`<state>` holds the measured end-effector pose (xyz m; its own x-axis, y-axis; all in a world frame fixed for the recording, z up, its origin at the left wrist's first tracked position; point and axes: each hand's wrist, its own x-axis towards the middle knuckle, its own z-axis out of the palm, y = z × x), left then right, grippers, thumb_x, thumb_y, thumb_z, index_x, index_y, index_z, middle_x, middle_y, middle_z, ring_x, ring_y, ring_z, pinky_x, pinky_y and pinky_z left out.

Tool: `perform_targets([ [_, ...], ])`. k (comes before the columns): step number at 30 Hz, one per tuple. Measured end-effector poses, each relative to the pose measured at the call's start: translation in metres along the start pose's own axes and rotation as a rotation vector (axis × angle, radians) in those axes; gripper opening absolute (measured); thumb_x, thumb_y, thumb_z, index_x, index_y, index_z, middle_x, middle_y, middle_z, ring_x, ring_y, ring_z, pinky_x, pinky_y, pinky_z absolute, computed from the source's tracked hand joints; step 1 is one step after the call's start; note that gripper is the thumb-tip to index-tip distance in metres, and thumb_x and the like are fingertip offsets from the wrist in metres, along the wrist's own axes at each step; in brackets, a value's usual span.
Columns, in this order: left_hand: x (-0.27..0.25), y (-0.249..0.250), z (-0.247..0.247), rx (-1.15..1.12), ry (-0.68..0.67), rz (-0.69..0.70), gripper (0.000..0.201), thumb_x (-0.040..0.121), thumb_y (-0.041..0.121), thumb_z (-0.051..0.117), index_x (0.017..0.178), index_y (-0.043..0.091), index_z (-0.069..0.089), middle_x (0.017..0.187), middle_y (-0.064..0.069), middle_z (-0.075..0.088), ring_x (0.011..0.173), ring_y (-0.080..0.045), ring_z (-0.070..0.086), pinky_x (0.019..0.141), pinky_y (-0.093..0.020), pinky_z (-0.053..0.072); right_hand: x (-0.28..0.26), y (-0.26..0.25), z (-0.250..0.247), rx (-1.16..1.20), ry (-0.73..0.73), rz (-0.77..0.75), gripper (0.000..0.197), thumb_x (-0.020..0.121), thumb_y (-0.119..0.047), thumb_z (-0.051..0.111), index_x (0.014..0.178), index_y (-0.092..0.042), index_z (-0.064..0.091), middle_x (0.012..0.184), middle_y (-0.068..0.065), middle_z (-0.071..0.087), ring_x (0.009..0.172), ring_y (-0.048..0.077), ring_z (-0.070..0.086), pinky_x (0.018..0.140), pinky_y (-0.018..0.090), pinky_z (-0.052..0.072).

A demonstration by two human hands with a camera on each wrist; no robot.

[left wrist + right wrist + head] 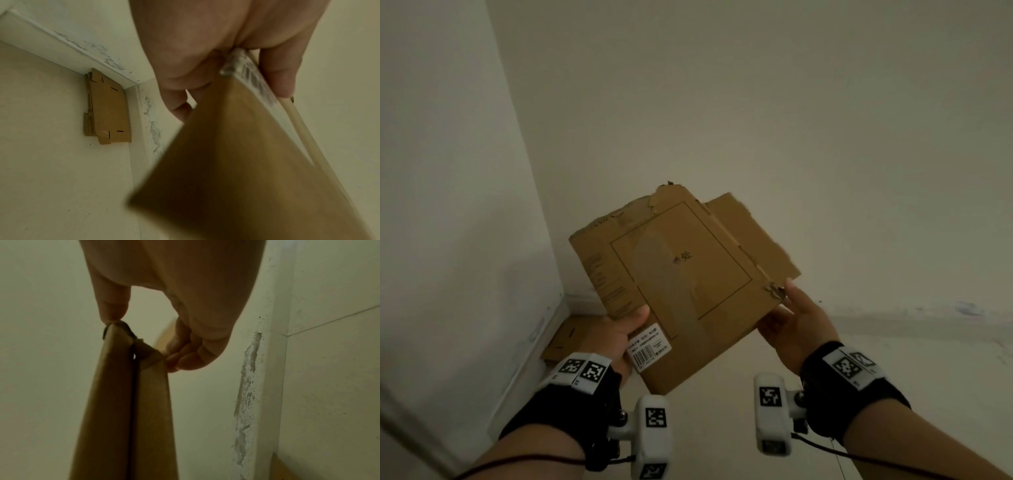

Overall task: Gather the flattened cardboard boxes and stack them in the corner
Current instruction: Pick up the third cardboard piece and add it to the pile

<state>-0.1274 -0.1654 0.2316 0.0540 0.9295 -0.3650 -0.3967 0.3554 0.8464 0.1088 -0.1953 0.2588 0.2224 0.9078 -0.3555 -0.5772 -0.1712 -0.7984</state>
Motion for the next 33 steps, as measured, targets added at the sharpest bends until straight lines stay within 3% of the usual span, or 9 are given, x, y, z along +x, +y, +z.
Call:
perform_targets([
  [4, 0.0, -0.001, -0.002, 0.003, -0.011, 0.028, 0.023, 0.084, 0.01, 0.058, 0.107, 0.01, 0.063, 0.102, -0.014, 0.068, 0.088, -0.03, 0.065, 0.073, -0.04, 0.051, 0.002, 0.001, 0.003, 0.041, -0.02, -0.008, 0.061, 0.07, -0.033, 0.067, 0.125, -0.007, 0.057, 0.112, 0.014, 0.067, 0.097, 0.032, 0.063, 0.084, 0.044, 0.051],
  [9, -0.002, 0.0, -0.006, 0.047, 0.023, 0.016, 0.039, 0.083, 0.009, 0.061, 0.122, 0.005, 0.058, 0.115, -0.018, 0.065, 0.09, -0.03, 0.064, 0.076, -0.038, 0.051, -0.003, -0.001, 0.001, -0.272, -0.24, -0.13, 0.058, 0.076, -0.016, 0.064, 0.131, -0.029, 0.052, 0.125, 0.002, 0.058, 0.108, 0.032, 0.056, 0.079, 0.053, 0.054],
  [14, 0.0, 0.004, -0.013, 0.102, 0.078, 0.004, 0.045, 0.082, 0.014, 0.064, 0.126, 0.007, 0.056, 0.121, -0.021, 0.065, 0.1, -0.036, 0.063, 0.091, -0.047, 0.05, -0.006, -0.001, 0.0, -0.463, -0.427, 0.001, 0.082, 0.052, -0.066, 0.073, 0.129, -0.051, 0.045, 0.136, -0.001, 0.045, 0.121, 0.038, 0.047, 0.085, 0.061, 0.051],
  [16, 0.002, 0.003, -0.014, 0.088, 0.084, 0.007, 0.045, 0.082, 0.013, 0.063, 0.126, 0.006, 0.056, 0.121, -0.022, 0.064, 0.101, -0.036, 0.062, 0.093, -0.048, 0.049, -0.005, -0.001, 0.002, -0.403, -0.34, 0.051, 0.066, 0.061, -0.079, 0.047, 0.121, -0.051, 0.051, 0.132, 0.001, 0.047, 0.119, 0.038, 0.048, 0.091, 0.063, 0.047],
  [18, 0.005, 0.002, -0.014, 0.097, 0.078, 0.012, 0.045, 0.082, 0.012, 0.063, 0.126, 0.006, 0.056, 0.12, -0.021, 0.064, 0.101, -0.036, 0.062, 0.092, -0.047, 0.049, -0.004, 0.0, 0.006, -0.429, -0.29, 0.017, 0.046, 0.083, -0.062, 0.038, 0.125, -0.047, 0.049, 0.125, 0.002, 0.051, 0.113, 0.037, 0.053, 0.087, 0.061, 0.05],
  [22, 0.022, -0.004, -0.022, 0.225, 0.155, 0.026, 0.051, 0.076, 0.026, 0.07, 0.124, 0.013, 0.057, 0.112, -0.015, 0.069, 0.101, -0.038, 0.066, 0.092, -0.053, 0.05, 0.012, 0.019, 0.013, -0.543, -0.204, -0.037, 0.053, 0.087, -0.016, 0.059, 0.135, -0.027, 0.041, 0.116, 0.008, 0.06, 0.095, 0.031, 0.063, 0.06, 0.037, 0.055],
  [25, 0.04, -0.016, -0.031, 0.444, 0.221, -0.031, 0.075, 0.057, 0.051, 0.072, 0.122, 0.017, 0.057, 0.111, -0.013, 0.07, 0.101, -0.037, 0.065, 0.093, -0.051, 0.05, 0.027, 0.032, 0.021, -0.614, -0.114, -0.112, 0.05, 0.08, -0.004, 0.064, 0.128, -0.007, 0.051, 0.1, 0.008, 0.065, 0.089, 0.029, 0.063, 0.07, 0.041, 0.056],
  [28, 0.046, -0.019, -0.029, 0.651, 0.249, -0.145, 0.058, 0.082, 0.042, 0.059, 0.128, 0.007, 0.052, 0.127, -0.02, 0.059, 0.114, -0.037, 0.057, 0.099, -0.04, 0.044, 0.039, 0.042, 0.035, -0.89, -0.056, -0.239, 0.044, 0.074, -0.008, 0.071, 0.115, -0.016, 0.056, 0.097, 0.0, 0.064, 0.092, 0.026, 0.063, 0.085, 0.045, 0.055],
  [33, 0.073, -0.013, -0.042, 0.14, 0.182, -0.165, 0.043, 0.081, 0.04, 0.062, 0.112, 0.011, 0.058, 0.099, -0.011, 0.056, 0.08, -0.023, 0.054, 0.07, -0.039, 0.05, 0.065, 0.088, 0.069, -1.402, -0.076, -0.422, 0.03, 0.075, -0.013, 0.061, 0.093, -0.033, 0.049, 0.077, -0.008, 0.057, 0.073, 0.019, 0.057, 0.057, 0.024, 0.043],
])
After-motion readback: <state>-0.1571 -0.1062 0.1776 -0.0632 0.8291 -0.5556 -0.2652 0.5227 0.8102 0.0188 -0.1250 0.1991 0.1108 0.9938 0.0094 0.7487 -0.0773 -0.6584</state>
